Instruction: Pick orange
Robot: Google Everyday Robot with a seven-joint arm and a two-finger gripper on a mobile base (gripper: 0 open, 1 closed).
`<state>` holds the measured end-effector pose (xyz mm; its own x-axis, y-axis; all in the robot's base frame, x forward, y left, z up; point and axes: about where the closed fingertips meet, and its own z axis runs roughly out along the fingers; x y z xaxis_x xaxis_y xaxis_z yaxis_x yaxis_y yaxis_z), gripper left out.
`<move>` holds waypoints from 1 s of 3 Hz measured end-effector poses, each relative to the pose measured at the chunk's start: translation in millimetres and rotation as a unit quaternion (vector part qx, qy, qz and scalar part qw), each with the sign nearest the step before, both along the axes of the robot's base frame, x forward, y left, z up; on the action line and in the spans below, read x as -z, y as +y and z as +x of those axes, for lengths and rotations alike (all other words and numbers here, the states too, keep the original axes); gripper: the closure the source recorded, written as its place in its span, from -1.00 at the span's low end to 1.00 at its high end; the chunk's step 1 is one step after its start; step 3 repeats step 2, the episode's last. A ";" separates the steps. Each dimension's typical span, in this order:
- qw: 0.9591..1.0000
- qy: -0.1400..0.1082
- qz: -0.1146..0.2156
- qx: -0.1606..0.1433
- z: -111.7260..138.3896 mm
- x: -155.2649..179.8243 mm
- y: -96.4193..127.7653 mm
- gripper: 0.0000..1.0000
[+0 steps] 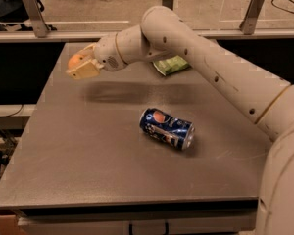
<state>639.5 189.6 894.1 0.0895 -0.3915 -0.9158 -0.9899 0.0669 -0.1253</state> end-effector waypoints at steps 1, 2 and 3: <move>0.998 -0.012 0.052 -0.029 -21.1 -35.3 -9.8 1.00; 0.998 -0.014 0.059 -0.032 -24.3 -39.8 -10.3 1.00; 0.998 -0.014 0.059 -0.032 -24.3 -39.8 -10.3 1.00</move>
Offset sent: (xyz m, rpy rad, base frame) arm -0.0189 -0.0084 0.0316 0.0935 -0.0211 0.0518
